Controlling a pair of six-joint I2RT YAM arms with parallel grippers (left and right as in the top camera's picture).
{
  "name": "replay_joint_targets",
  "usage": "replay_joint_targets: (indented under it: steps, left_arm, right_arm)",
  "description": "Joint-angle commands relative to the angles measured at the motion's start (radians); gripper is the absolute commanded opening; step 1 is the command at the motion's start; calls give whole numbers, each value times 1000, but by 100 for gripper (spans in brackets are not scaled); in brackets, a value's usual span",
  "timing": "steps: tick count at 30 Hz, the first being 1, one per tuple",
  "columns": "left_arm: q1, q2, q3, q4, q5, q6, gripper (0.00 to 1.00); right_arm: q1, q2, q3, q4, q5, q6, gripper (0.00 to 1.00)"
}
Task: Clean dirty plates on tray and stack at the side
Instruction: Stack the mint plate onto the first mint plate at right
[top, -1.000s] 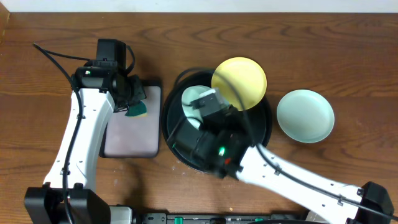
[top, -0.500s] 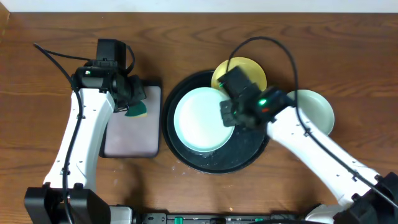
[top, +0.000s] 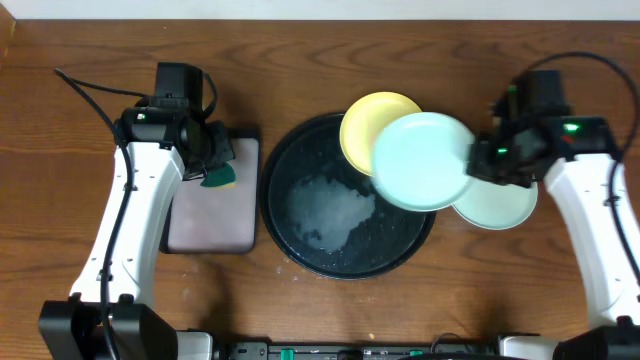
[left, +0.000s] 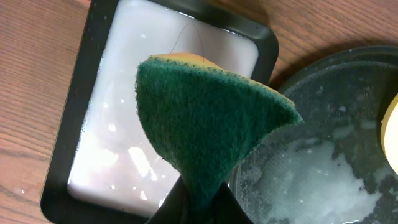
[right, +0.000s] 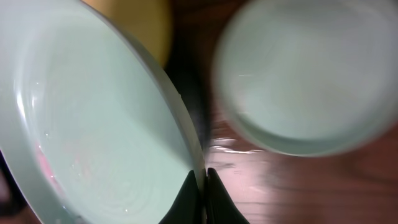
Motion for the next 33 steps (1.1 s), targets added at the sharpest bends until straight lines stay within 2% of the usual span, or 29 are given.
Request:
replay_joint_targets:
  steps: [1,5,10,17,25,30,33]
  left_arm:
    - [3,1,-6,-2,-9,10,7]
    - [3,1,-6,-2,-9,10,8]
    - [3,1,-6,-2,-9,10,8]
    - [3,1,-6,-2,-9,10,7]
    - [3,1,-6,-2,-9,10,7]
    - [3,1,-6,-2,-9,10,7]
    - [3,1,-6,-2,-9,10,7]
  right_arm:
    - [-105,-11,-10,-7,76,-34,1]
    - [-217,4,-38,3,187,-33,1]
    - [-290,31,-62,35,230,-33,1]
    - [-304,52,-174,135,241,-33,2]
    - [-304,58,-299,278,290,-33,9]
    - [-303,57,-302,310,178,-67,32]
    - [-288,57,-260,309,21,-153,39]
